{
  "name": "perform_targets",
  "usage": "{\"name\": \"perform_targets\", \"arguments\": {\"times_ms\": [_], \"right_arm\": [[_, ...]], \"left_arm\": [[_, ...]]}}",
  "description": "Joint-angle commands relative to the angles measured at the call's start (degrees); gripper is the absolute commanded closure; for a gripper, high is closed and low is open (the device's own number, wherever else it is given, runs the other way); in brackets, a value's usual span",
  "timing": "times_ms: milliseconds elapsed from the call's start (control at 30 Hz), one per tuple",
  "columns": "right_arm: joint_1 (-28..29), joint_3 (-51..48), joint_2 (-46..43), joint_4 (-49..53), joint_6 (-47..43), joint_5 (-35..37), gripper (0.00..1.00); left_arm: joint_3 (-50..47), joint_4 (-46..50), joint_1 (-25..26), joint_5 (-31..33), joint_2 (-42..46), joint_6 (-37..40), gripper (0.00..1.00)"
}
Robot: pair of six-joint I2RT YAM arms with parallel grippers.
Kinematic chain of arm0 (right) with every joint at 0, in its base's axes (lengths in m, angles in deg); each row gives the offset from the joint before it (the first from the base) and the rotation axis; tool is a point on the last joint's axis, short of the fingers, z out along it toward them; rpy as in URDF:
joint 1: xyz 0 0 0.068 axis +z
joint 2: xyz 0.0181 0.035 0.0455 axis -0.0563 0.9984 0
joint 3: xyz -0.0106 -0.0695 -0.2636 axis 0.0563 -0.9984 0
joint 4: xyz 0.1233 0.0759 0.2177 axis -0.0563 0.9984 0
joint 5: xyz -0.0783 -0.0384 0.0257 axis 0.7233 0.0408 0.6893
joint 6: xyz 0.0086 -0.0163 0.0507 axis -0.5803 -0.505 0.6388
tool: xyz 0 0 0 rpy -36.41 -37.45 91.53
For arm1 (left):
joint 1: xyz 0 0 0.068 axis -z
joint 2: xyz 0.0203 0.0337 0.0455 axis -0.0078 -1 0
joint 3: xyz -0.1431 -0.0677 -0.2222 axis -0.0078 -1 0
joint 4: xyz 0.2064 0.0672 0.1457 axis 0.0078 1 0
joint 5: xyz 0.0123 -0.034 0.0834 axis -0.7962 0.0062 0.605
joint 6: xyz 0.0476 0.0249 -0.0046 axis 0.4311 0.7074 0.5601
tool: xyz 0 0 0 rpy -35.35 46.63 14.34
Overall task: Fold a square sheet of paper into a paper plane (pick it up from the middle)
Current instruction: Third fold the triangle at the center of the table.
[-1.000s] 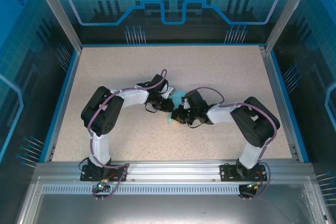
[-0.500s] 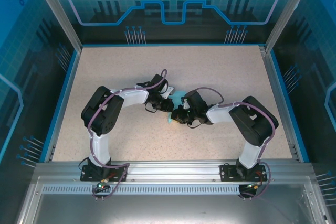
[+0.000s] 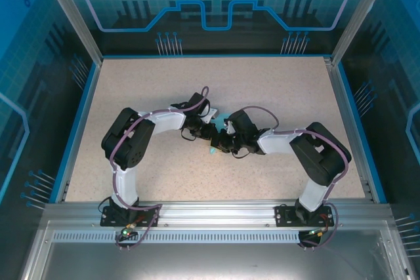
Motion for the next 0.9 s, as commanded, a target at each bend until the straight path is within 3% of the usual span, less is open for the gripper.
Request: {"name": "perform_targets", "arguments": {"times_ms": [0, 367, 867], "right_arm": [[1.11, 0.26, 2.09, -0.40, 0.59, 0.85, 0.87], [1.28, -1.69, 4.65, -1.42, 1.07, 1.80, 0.88], [2.15, -1.97, 0.56, -1.44, 1.45, 0.49, 0.86]], "left_arm": [[-0.19, 1.55, -0.12, 0.42, -3.11, 1.52, 0.84], [-0.08, 2.10, -0.17, 0.99, -3.72, 1.98, 0.84], [0.97, 2.76, -0.21, 0.51, -4.25, 2.44, 0.86]]}}
